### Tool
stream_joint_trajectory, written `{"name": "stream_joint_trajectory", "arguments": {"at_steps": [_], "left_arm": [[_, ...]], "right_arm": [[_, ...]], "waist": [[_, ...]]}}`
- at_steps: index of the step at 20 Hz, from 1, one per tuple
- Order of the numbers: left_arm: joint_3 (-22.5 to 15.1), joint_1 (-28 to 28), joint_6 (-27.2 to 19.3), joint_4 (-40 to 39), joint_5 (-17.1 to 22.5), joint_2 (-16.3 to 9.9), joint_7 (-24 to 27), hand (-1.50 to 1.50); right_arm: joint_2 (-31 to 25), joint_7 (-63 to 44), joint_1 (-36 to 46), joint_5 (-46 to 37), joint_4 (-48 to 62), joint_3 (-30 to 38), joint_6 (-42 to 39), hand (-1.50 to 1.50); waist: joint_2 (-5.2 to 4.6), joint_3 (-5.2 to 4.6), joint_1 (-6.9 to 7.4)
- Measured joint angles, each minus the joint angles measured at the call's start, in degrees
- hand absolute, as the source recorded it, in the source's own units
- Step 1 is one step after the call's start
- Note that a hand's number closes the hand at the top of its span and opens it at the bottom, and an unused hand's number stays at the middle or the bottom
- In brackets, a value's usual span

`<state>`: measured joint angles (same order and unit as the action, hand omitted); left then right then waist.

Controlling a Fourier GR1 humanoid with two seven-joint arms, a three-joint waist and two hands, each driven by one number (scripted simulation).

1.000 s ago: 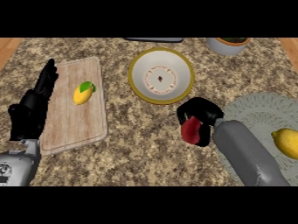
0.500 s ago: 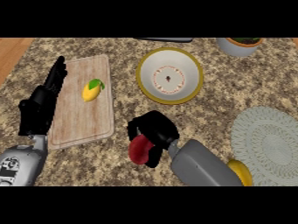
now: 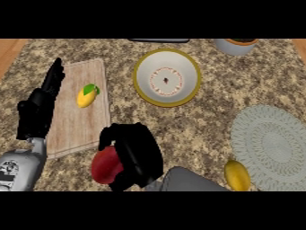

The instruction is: Pick the pear from the placemat and place it in the bowl

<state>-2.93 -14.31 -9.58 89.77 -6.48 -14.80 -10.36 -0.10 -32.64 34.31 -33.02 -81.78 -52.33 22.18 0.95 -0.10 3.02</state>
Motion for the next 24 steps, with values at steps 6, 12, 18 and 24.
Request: {"name": "stream_joint_trajectory", "arguments": {"at_steps": [6,12,18,24], "left_arm": [[0.6,-0.2,-0.4,0.4,-0.5,0.0,-0.3,0.0],[1.2,-0.6,-0.3,1.0,-0.7,0.1,-0.8,0.0],[2.0,0.3,0.0,2.3,-1.1,-0.4,-0.9,0.0],[2.3,0.5,0.4,2.0,-1.2,0.0,-0.4,0.0]], "right_arm": [[0.0,-16.9,9.3,-1.9,-0.6,-4.6,10.7,1.5],[0.0,-15.6,15.8,0.7,8.1,-0.7,17.2,1.5],[-0.2,-5.7,18.5,4.9,18.5,6.9,22.0,1.5],[-1.3,5.3,21.9,6.1,32.5,14.0,23.3,1.5]], "waist": [[-0.57,0.02,-0.41],[-1.06,0.06,-0.92],[-1.3,0.1,-1.24],[-1.47,0.1,-1.36]]}}
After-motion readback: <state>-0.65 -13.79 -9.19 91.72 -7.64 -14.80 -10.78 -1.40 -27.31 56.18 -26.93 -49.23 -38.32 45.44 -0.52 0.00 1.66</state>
